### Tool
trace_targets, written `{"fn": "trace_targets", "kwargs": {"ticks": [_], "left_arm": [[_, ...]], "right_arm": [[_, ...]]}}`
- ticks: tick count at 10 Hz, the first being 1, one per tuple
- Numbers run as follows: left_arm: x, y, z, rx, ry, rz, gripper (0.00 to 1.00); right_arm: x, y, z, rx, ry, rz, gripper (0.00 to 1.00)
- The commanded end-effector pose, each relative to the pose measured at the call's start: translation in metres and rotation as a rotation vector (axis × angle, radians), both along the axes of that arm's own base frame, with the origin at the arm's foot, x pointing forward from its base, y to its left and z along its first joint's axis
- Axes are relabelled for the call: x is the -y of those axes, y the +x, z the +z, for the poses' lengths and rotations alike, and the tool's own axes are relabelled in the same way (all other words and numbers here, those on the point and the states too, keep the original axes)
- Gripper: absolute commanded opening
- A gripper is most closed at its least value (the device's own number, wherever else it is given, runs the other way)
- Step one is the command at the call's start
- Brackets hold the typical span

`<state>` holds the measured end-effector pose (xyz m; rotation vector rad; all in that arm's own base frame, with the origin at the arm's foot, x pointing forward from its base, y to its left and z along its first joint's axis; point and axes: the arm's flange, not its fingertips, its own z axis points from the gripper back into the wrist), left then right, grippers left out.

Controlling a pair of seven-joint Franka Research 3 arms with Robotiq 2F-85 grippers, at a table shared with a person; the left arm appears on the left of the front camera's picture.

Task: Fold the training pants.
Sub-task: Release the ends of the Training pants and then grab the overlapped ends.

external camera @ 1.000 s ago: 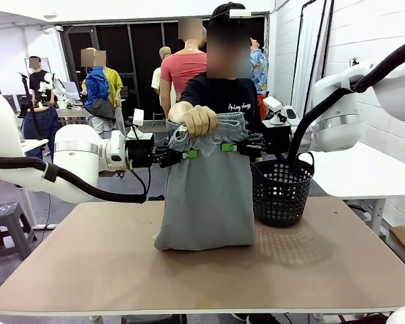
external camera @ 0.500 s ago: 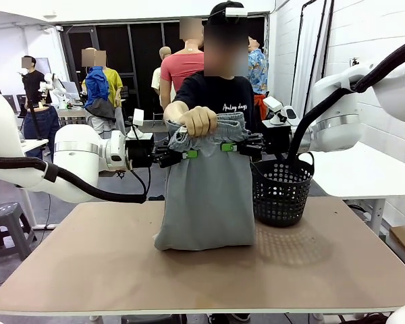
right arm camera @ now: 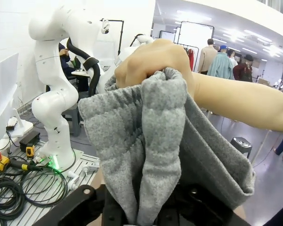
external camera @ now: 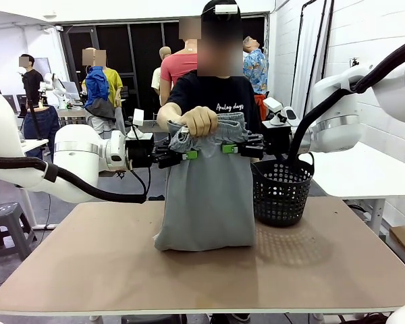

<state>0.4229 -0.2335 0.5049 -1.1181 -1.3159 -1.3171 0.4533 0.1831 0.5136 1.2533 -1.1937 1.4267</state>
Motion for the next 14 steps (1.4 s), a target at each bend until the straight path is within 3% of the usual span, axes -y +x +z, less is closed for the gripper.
{"fn": "trace_targets", "kwargs": {"ticks": [1, 2, 3, 10, 11, 14], "left_arm": [[-0.001, -0.001, 0.002, -0.008, -0.002, -0.01, 0.74], [-0.001, -0.001, 0.002, -0.007, 0.002, -0.013, 0.94], [-0.001, -0.002, 0.002, -0.008, 0.003, -0.018, 1.0], [-0.002, -0.004, 0.0, -0.027, 0.009, -0.045, 1.0], [-0.003, -0.005, 0.0, -0.019, 0.019, -0.019, 1.0], [-0.008, -0.006, 0.0, -0.041, 0.037, 0.002, 1.0]], "right_arm": [[-0.002, 0.003, 0.002, -0.027, -0.006, 0.011, 0.83], [-0.002, 0.003, 0.002, -0.029, -0.005, 0.011, 1.0], [-0.002, 0.003, 0.002, -0.031, -0.01, 0.01, 1.0], [-0.002, 0.004, 0.003, -0.035, -0.016, 0.0, 1.0], [-0.002, 0.004, 0.003, 0.005, -0.031, -0.025, 1.0], [0.008, 0.001, -0.003, -0.015, -0.059, -0.027, 1.0]]}}
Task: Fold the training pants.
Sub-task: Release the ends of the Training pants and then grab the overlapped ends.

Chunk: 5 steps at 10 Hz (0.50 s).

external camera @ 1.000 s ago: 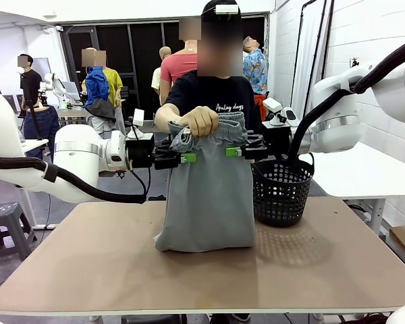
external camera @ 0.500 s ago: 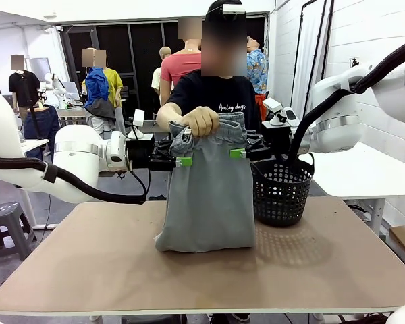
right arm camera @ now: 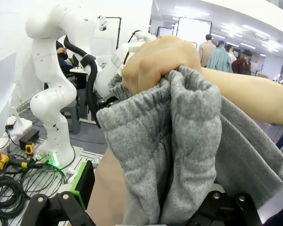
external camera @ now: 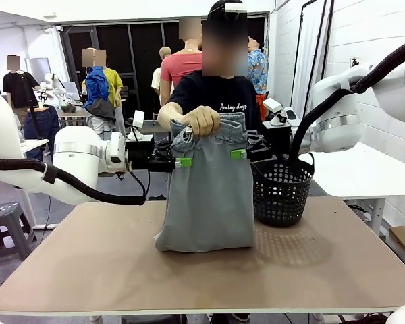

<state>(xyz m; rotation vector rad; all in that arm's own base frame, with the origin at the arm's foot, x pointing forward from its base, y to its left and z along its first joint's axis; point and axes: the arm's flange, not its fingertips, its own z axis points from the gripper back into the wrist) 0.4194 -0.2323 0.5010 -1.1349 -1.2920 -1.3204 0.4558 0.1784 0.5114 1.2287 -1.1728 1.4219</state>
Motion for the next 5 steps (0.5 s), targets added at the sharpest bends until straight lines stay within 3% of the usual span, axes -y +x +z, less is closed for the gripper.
{"fn": "trace_targets", "kwargs": {"ticks": [1, 5], "left_arm": [[-0.01, -0.003, 0.004, -0.024, 0.039, 0.033, 1.0], [-0.025, -0.008, -0.001, -0.04, 0.077, 0.151, 1.0]], "right_arm": [[0.008, -0.003, -0.004, -0.007, -0.034, -0.029, 1.0], [0.025, -0.005, -0.007, 0.019, -0.024, -0.119, 1.0]]}}
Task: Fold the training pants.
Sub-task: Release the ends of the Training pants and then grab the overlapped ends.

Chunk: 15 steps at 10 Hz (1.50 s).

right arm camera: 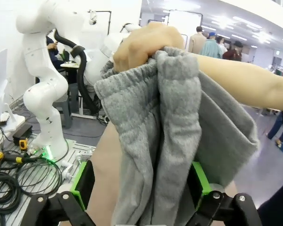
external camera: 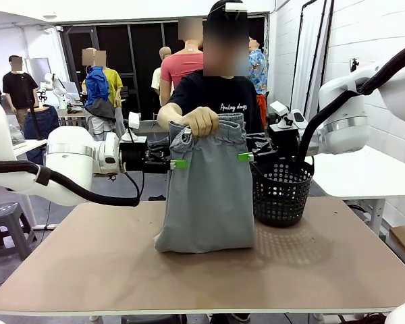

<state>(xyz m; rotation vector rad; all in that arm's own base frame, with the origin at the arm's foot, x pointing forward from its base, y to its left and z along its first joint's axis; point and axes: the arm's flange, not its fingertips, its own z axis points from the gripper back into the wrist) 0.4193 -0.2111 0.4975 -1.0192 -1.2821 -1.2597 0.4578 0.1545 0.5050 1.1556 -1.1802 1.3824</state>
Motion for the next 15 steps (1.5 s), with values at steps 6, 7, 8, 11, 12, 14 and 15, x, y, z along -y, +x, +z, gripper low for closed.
{"fn": "trace_targets", "kwargs": {"ticks": [6, 7, 8, 11, 12, 14, 15], "left_arm": [[-0.0115, -0.0124, 0.0049, 0.008, 0.0, 0.204, 1.0], [-0.0129, -0.0136, 0.0056, 0.011, -0.012, 0.22, 1.0], [-0.0148, -0.0127, 0.0068, 0.015, -0.019, 0.214, 1.0], [-0.0142, -0.0147, 0.007, 0.024, -0.034, 0.189, 1.0], [-0.0138, -0.0145, 0.0079, 0.023, -0.042, 0.152, 1.0], [-0.0085, -0.0149, 0.0085, 0.027, -0.023, 0.097, 1.0], [-0.0062, -0.0154, 0.0096, 0.031, -0.01, 0.071, 1.0]], "right_arm": [[-0.0021, -0.0024, -0.0026, 0.037, 0.023, -0.141, 1.0], [-0.0019, -0.0031, -0.002, 0.034, 0.024, -0.144, 1.0], [-0.0032, -0.001, -0.0027, 0.027, 0.032, -0.137, 1.0], [-0.0027, -0.0021, -0.0012, -0.013, 0.043, -0.058, 1.0], [-0.0025, -0.0018, -0.0007, -0.023, 0.039, -0.051, 1.0], [-0.0036, -0.0063, 0.0001, -0.058, 0.047, 0.005, 1.0], [-0.004, -0.0081, -0.0011, -0.064, 0.036, 0.019, 1.0]]}}
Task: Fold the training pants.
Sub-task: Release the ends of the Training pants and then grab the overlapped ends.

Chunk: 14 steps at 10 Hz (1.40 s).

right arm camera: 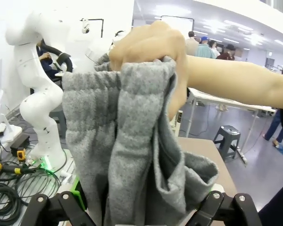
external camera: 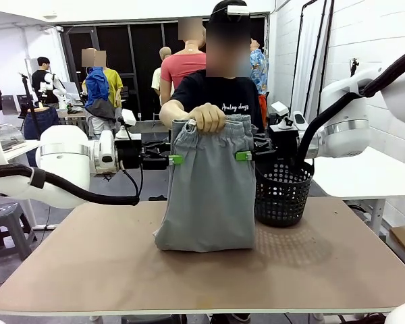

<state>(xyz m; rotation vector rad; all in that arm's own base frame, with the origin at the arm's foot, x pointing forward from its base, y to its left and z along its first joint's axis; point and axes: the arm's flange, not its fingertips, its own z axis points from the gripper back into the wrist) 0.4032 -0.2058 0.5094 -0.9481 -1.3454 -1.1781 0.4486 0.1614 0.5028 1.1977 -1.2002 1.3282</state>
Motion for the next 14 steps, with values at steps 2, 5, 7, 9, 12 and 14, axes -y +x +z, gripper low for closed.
{"fn": "trace_targets", "kwargs": {"ticks": [2, 5, 7, 9, 12, 14], "left_arm": [[0.003, 0.001, -0.005, 0.0, 0.06, -0.091, 1.0], [0.009, 0.002, -0.008, -0.023, 0.055, -0.126, 1.0], [0.016, 0.004, -0.009, -0.035, 0.041, -0.148, 1.0], [0.023, 0.004, -0.007, -0.051, 0.029, -0.164, 1.0], [0.033, 0.01, -0.001, -0.085, 0.052, -0.173, 1.0], [0.042, 0.018, -0.003, -0.106, 0.047, -0.167, 1.0]], "right_arm": [[0.0, -0.003, -0.002, -0.043, -0.017, 0.055, 1.0], [-0.007, -0.011, -0.006, -0.052, -0.028, 0.078, 1.0], [-0.017, -0.014, -0.011, -0.058, -0.025, 0.085, 1.0], [-0.025, -0.016, -0.014, -0.047, 0.0, 0.062, 1.0], [-0.037, -0.011, -0.012, -0.036, 0.027, 0.073, 1.0], [-0.04, -0.009, -0.01, -0.029, 0.023, 0.056, 1.0]]}}
